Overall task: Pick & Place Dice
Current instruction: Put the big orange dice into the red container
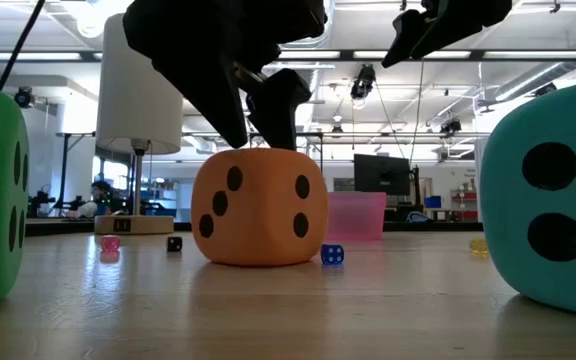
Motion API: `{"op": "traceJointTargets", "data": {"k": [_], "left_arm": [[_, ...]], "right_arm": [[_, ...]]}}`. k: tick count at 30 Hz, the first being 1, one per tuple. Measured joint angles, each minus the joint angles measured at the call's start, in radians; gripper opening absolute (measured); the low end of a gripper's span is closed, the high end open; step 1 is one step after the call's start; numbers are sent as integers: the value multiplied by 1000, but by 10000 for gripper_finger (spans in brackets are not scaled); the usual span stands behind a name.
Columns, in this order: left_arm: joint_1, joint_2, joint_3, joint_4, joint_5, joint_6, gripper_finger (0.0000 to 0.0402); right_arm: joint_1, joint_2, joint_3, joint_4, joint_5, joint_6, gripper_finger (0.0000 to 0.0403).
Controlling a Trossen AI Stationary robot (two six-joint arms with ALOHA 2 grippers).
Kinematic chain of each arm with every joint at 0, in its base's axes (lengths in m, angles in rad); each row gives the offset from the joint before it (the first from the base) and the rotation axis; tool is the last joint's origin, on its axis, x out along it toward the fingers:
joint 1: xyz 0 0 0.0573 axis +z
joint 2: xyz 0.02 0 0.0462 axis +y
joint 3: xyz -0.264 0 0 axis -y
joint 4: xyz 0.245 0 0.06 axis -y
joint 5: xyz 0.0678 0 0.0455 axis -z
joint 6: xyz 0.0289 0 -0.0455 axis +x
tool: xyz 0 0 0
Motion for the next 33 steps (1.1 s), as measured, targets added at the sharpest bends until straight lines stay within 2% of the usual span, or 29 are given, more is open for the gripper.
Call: {"op": "traceJointTargets", "data": {"k": [12, 33], "left_arm": [[5, 0, 23, -52, -27, 87, 399], [3, 0, 67, -101, -35, 27, 398]], "right_arm": [[0, 0, 0, 0, 0, 0, 400], [0, 0, 0, 0, 0, 1, 400]]}}
